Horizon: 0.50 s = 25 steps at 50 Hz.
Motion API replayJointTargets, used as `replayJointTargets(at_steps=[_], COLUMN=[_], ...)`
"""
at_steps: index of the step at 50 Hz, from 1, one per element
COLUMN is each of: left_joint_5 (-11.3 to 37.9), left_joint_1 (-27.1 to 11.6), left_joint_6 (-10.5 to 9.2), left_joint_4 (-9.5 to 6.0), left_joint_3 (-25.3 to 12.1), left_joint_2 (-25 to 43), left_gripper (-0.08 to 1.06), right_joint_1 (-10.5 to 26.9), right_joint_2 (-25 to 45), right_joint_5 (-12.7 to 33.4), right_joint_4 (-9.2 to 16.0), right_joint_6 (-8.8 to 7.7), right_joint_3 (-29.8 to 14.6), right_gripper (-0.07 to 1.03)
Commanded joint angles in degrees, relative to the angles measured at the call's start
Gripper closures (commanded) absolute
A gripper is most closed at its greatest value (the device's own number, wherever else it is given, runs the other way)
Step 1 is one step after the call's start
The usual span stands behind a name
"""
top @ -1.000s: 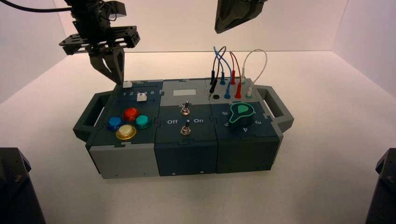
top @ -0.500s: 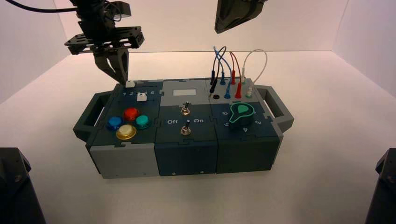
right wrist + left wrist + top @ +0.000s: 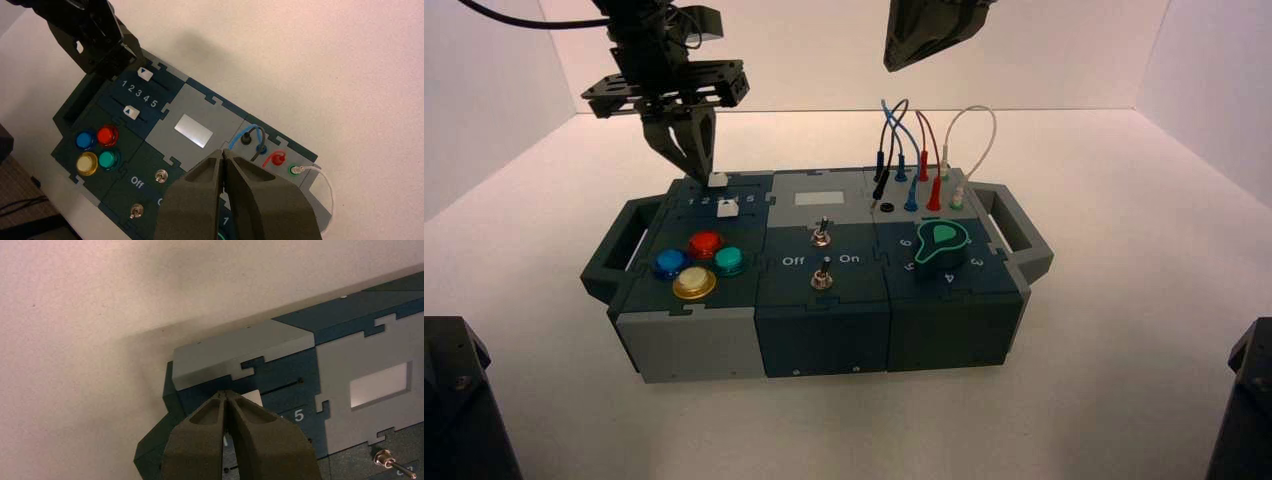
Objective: Move the top slider to position 3.
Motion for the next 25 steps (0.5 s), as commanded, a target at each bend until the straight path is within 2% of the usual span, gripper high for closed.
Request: replayJointTargets(at_steps=[1, 25], left_joint_5=[0.0, 0.1], left_joint_1=[-0.5, -1.7], left_joint_6=[-0.09, -0.18], left_joint_4=[-0.09, -0.79], left_joint_3=[-1.5, -1.5], left_joint_2=[-0.8, -0.8], left_gripper=[1.01, 1.01], right_joint_1=[0.3, 0.3], right_joint_2=[-1.1, -1.6], right_joint_5=[-0.6, -0.6], right_joint_4=[0.0, -0.1], right_joint_6=[-0.09, -0.09], right_joint_3=[-1.0, -1.0], right_gripper=[0.98, 0.98])
